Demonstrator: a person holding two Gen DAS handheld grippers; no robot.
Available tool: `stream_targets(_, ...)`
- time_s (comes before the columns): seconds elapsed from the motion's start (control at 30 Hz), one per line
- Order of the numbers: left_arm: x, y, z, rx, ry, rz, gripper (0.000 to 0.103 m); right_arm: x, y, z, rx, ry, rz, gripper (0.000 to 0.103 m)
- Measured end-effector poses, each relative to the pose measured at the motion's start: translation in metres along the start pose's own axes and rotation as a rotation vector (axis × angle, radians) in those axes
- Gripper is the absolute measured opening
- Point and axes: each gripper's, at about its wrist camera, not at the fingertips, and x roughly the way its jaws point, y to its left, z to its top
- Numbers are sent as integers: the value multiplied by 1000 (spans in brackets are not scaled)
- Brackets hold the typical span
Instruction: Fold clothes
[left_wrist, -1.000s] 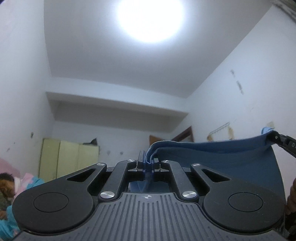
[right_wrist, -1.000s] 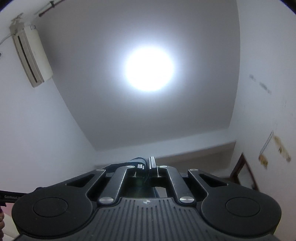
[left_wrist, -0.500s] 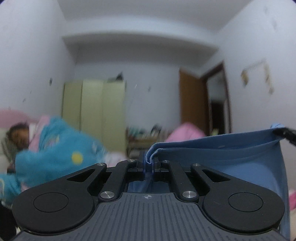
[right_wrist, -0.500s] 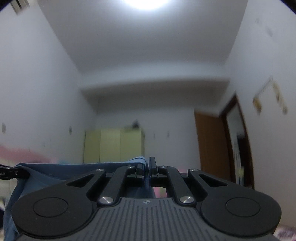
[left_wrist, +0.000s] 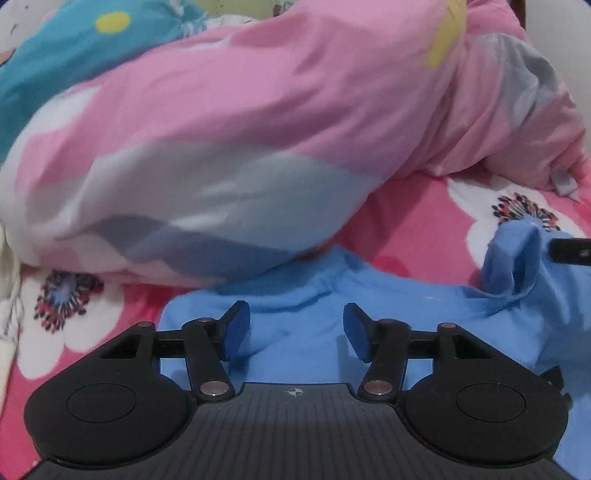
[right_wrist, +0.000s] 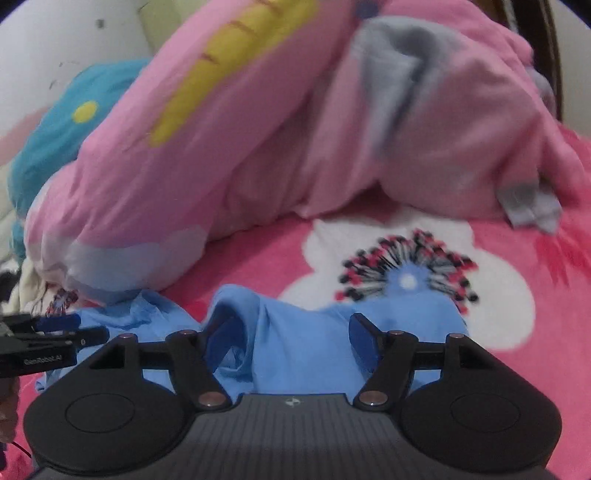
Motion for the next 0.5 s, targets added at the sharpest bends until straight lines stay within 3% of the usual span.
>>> stream_targets(0.13, -39, 16, 20, -81, -68, -12, 62, -56, -31, -3, 116, -96, 32, 76)
stream_targets(0.33, -164, 48, 19, -150, -237, -67, 74, -176, -51, -10, 198, -228, 139, 84)
stream_targets(0.47, -258, 68, -10, -139, -319, -64, 101, -255, -55, -35, 186, -266, 210, 92)
stream_targets(0.5, -275, 71, -18, -132, -332, -65, 101, -273, -55, -43, 181, -274, 227, 94)
